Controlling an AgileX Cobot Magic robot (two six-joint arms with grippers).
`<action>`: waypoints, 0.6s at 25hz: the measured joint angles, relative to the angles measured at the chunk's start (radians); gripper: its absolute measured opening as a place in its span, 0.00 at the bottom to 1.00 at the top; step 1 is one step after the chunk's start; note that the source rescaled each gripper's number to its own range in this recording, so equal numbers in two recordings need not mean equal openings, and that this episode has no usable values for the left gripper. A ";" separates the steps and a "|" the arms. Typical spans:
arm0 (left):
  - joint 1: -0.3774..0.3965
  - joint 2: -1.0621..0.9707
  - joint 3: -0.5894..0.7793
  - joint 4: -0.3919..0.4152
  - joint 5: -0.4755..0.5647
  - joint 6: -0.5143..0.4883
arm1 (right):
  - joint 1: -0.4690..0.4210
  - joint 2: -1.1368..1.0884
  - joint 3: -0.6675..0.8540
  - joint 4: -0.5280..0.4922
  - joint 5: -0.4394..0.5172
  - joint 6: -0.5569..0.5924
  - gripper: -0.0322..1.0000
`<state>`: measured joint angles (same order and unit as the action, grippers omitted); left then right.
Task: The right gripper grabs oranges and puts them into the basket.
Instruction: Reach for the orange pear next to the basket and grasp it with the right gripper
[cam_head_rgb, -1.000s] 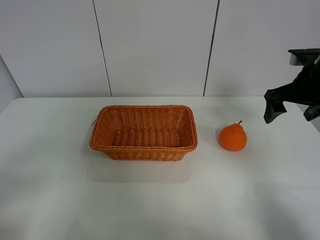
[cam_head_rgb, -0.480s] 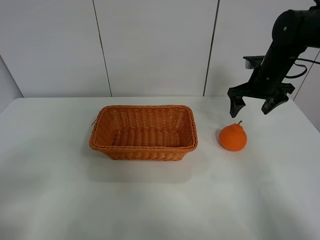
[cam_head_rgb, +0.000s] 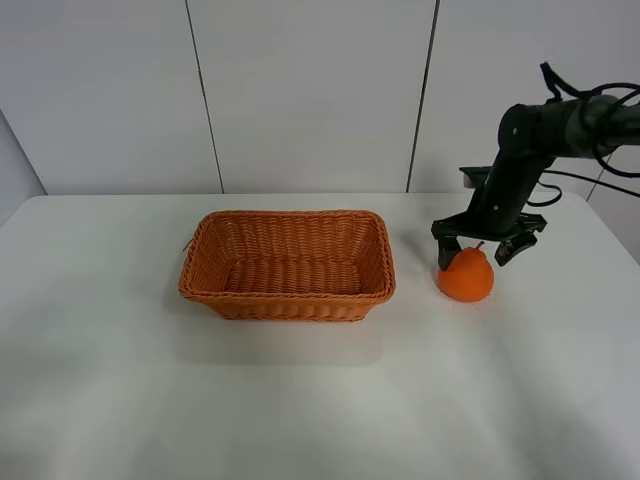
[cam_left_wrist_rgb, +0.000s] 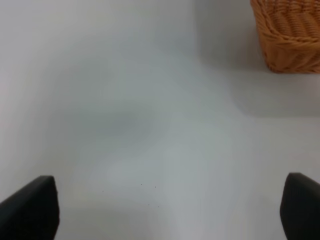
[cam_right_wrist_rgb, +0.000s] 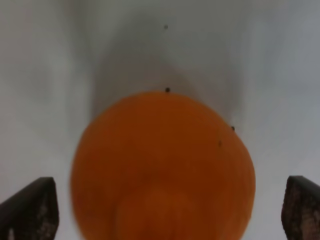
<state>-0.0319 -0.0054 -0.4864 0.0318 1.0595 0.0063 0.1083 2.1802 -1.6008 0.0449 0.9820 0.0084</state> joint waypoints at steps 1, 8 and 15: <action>0.000 0.000 0.000 0.000 0.000 0.000 | 0.000 0.014 0.000 -0.004 -0.006 0.002 0.98; 0.000 0.000 0.000 0.000 0.000 0.000 | 0.000 0.054 0.000 -0.001 -0.048 0.006 0.97; 0.000 0.000 0.000 0.000 0.000 0.000 | 0.000 0.054 -0.001 0.007 -0.040 0.006 0.28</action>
<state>-0.0319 -0.0054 -0.4864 0.0318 1.0595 0.0063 0.1083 2.2338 -1.6021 0.0515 0.9416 0.0146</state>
